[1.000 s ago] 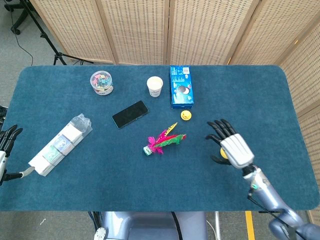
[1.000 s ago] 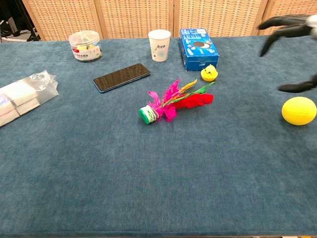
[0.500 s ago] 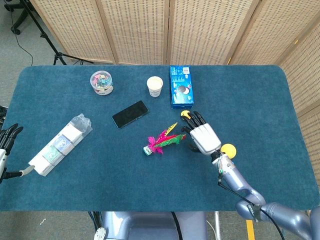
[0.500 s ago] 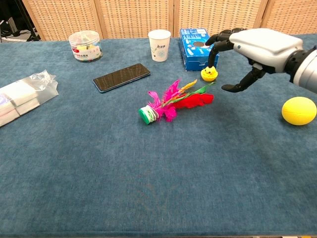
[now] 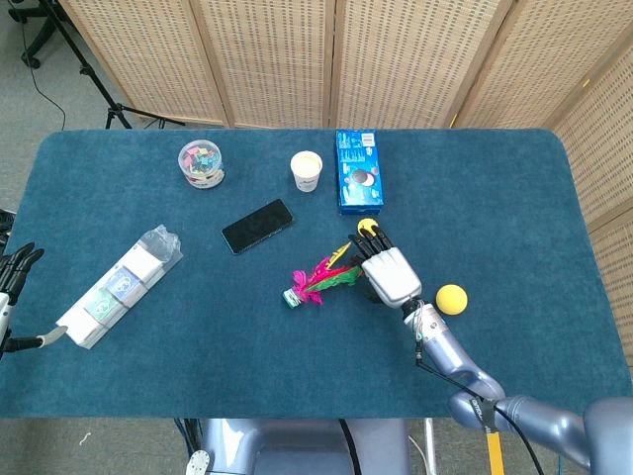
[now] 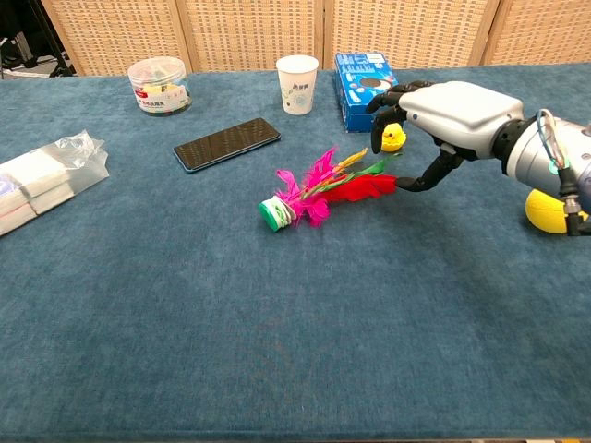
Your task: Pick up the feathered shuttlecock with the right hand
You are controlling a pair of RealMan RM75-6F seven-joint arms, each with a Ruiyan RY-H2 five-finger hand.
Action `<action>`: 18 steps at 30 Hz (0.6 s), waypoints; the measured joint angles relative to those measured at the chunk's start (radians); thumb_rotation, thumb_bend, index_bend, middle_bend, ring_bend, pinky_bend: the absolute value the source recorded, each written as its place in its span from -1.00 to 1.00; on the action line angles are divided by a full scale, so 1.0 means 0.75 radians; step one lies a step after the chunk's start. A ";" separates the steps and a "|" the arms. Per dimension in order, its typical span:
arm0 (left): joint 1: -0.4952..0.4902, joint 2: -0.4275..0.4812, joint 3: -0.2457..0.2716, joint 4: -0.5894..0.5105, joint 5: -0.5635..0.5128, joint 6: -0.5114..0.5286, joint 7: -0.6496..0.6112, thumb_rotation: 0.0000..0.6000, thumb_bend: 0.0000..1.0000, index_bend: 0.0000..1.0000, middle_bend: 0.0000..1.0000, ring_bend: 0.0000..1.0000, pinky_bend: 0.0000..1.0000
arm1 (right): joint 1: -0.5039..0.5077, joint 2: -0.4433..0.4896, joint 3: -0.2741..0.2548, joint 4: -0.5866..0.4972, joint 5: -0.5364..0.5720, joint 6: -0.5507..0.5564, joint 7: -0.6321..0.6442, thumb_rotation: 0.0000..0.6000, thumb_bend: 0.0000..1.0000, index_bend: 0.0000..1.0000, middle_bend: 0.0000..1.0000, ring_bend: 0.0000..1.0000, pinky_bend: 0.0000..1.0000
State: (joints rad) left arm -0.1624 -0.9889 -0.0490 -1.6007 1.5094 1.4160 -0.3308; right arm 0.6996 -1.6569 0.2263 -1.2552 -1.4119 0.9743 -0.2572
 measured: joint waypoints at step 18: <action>-0.011 -0.003 0.010 -0.003 0.013 -0.023 0.006 1.00 -1.00 -1.00 -1.00 -1.00 -1.00 | 0.040 -0.111 -0.029 0.161 -0.014 0.069 0.083 1.00 0.21 0.15 -0.67 -1.00 -1.00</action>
State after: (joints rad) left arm -0.1704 -0.9911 -0.0416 -1.6031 1.5192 1.3988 -0.3262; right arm 0.7299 -1.7405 0.2042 -1.1342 -1.4220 1.0261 -0.1953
